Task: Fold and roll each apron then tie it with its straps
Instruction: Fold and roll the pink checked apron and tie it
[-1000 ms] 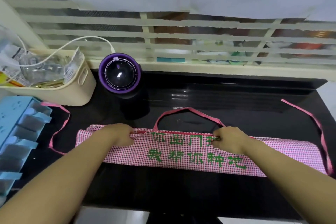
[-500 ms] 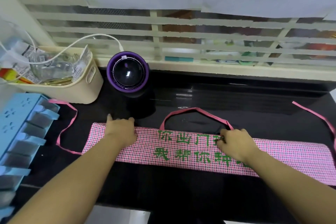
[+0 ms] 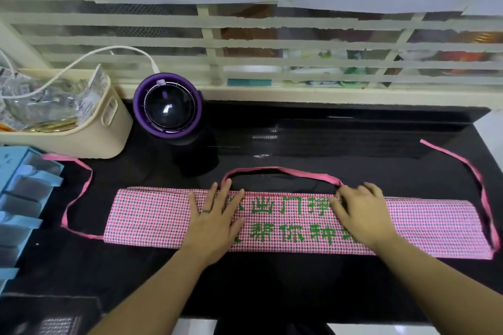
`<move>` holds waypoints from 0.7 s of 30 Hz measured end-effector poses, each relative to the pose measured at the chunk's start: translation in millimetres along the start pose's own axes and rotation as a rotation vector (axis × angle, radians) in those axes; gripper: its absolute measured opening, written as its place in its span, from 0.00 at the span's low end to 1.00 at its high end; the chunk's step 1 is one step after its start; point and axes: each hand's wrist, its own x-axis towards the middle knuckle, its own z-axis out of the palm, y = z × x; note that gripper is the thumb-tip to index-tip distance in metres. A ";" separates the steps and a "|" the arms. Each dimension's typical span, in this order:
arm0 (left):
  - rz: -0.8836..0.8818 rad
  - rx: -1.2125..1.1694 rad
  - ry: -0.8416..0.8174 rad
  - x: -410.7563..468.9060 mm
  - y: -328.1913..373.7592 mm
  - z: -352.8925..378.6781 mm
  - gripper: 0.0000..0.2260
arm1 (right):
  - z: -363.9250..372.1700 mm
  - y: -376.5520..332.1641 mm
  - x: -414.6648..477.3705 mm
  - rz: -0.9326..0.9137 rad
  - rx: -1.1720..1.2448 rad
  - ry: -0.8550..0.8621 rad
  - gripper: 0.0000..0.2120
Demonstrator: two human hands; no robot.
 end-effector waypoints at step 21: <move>0.263 0.089 0.027 -11.5 2.6 13.7 0.28 | 7.4 50.5 -7.0 0.342 0.093 0.218 0.09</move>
